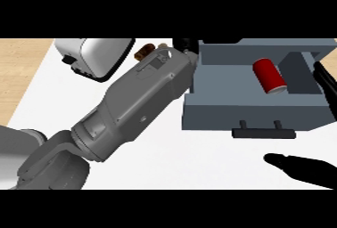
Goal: Pick up the can, place it into the drawer and close the drawer
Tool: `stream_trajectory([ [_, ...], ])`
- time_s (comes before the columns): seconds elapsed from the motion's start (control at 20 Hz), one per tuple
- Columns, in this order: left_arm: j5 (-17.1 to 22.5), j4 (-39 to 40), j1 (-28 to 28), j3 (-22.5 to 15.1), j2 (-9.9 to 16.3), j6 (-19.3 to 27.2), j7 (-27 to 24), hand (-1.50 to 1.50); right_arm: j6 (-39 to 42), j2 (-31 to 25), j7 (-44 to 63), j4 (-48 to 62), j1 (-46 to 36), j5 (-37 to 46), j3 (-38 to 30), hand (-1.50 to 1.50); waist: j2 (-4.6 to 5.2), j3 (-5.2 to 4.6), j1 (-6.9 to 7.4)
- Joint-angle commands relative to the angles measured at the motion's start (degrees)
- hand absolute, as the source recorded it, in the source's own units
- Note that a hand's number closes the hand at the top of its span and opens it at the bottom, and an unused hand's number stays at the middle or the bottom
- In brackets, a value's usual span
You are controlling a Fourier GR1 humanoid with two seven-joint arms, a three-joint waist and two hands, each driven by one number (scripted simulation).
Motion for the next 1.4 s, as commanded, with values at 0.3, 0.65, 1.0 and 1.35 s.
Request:
stream_trajectory([
  [0.3, -3.04, -3.38, 2.43, 0.71, 5.94, -1.29, 4.34, -1.5, -8.48, -3.08, -5.2, 21.62, -12.64, 17.02, 8.66, -1.5, -0.39, -0.01, 1.06],
  [0.65, -5.19, -8.29, 3.09, -0.37, 8.74, 1.12, 8.5, -1.5, -16.69, -4.37, -7.14, 39.8, -19.55, 29.01, 12.84, -1.5, -0.32, 0.01, 2.22],
  [1.0, -7.48, -16.11, 9.24, -0.76, 12.44, 2.18, 10.66, -1.5, -26.98, -3.75, -9.19, 60.46, -27.69, 30.86, 8.03, -1.5, -0.23, 0.04, 2.01],
  [1.35, -9.19, -23.46, 12.82, -0.47, 18.54, 2.65, 15.57, -1.5, -39.21, -1.18, -7.2, 76.64, -33.96, 37.1, 7.63, -1.5, -0.22, 0.05, 2.28],
])
